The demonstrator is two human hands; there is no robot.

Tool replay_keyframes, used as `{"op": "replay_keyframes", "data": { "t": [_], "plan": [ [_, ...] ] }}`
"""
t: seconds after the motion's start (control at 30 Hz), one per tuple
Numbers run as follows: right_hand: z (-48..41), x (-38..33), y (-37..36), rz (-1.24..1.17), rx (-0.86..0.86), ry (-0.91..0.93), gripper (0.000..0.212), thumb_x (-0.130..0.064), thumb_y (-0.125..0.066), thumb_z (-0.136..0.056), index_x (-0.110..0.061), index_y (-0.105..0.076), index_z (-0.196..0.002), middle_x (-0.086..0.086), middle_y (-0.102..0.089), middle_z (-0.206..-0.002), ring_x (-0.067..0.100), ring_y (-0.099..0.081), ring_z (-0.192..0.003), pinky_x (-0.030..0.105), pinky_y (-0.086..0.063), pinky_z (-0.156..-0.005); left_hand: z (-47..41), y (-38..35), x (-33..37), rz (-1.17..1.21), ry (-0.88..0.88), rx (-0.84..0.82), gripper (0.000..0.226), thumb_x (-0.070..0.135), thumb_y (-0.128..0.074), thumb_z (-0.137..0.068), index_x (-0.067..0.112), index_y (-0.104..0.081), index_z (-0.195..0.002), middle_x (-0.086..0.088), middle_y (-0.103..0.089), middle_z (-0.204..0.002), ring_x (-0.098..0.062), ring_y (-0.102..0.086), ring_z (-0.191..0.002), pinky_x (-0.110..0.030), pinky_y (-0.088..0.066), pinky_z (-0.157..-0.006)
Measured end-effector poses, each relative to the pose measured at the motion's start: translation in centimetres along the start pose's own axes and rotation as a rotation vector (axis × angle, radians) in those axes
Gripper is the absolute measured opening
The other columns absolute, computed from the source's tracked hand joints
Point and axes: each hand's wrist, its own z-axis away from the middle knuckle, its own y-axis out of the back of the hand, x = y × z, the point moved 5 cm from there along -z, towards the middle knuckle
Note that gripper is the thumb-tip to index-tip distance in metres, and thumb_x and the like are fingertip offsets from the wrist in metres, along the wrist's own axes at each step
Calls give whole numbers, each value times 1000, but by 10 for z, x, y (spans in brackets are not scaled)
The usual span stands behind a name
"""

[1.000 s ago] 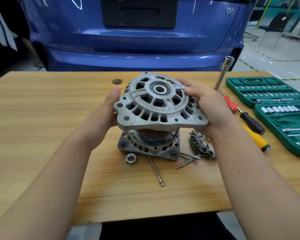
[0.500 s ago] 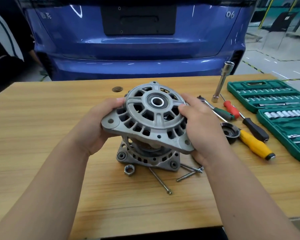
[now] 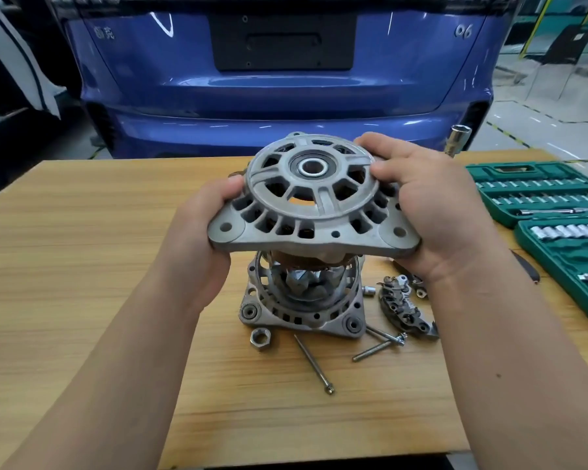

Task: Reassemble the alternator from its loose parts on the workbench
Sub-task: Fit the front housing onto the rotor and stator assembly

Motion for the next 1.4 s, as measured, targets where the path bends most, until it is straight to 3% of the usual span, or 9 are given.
{"op": "replay_keyframes", "data": {
  "t": [0.1, 0.2, 0.3, 0.47, 0.67, 0.9, 1.17, 1.3, 1.4],
  "plan": [
    [7, 8, 4, 9, 24, -18, 38, -3, -45, -91, -15, -64, -122, 3, -76, -93, 23, -74, -81, 39, -58, -59, -2, -2, -1, -37, 38, 19, 30, 31, -50, -80, 12, -70, -91, -3, -69, -87, -18, -64, -84, -27, -53, -73],
    [13, 17, 9, -10, 19, -17, 36, -3, -44, -93, -17, -64, -119, 3, -76, -92, 22, -74, -81, 36, -58, -57, -3, -3, -2, -87, 62, 5, 35, 33, -50, -80, 9, -68, -98, -6, -68, -91, -21, -63, -87, -31, -50, -76],
    [17, 20, 9, -53, -22, -7, 35, -5, -44, -89, -20, -65, -112, 4, -76, -93, 23, -74, -82, 36, -58, -58, 3, -1, -2, -74, 40, -40, 33, 32, -48, -84, 15, -75, -92, -5, -70, -91, -21, -65, -87, -32, -53, -76],
    [18, 29, 5, -46, -35, -31, 37, -4, -45, -92, -18, -64, -121, 6, -75, -99, 24, -74, -85, 34, -58, -59, 11, 7, -11, -67, 32, -32, 35, 33, -45, -86, 18, -76, -88, -7, -71, -90, -23, -66, -87, -33, -54, -74],
    [19, 37, 8, -48, -17, -17, 36, -4, -46, -91, -21, -65, -116, 6, -76, -93, 24, -74, -82, 34, -58, -58, 5, 8, -19, -39, 45, -46, 37, 33, -43, -86, 13, -72, -99, -9, -69, -95, -25, -65, -89, -31, -54, -72],
    [20, 44, 11, -56, -5, -36, 38, -12, -50, -83, -26, -68, -113, 5, -76, -97, 26, -74, -85, 39, -59, -62, 3, 10, -21, -54, 47, -94, 37, 32, -41, -87, 16, -74, -93, -6, -70, -91, -22, -66, -86, -29, -55, -69],
    [26, 48, 9, -29, -57, 1, 41, -19, -52, -78, -33, -67, -113, 2, -75, -101, 24, -73, -89, 40, -59, -66, 5, 12, -31, 68, 48, -196, 40, 29, -42, -86, 13, -70, -110, -13, -70, -104, -27, -68, -95, -33, -56, -75],
    [24, 53, 11, -11, -50, -24, 37, -14, -52, -84, -36, -69, -109, 1, -75, -100, 24, -73, -88, 38, -60, -63, 6, 16, -46, 137, 103, -164, 38, 30, -53, -78, 15, -73, -106, -13, -72, -105, -28, -69, -96, -34, -56, -74],
    [22, 61, 13, -19, -28, -80, 41, -5, -46, -94, -35, -69, -110, 4, -75, -101, 27, -73, -90, 40, -60, -65, 2, 17, -51, 90, 118, -136, 50, 32, -55, -76, 10, -65, -120, -15, -70, -111, -29, -68, -100, -34, -56, -75]
  ]
}}
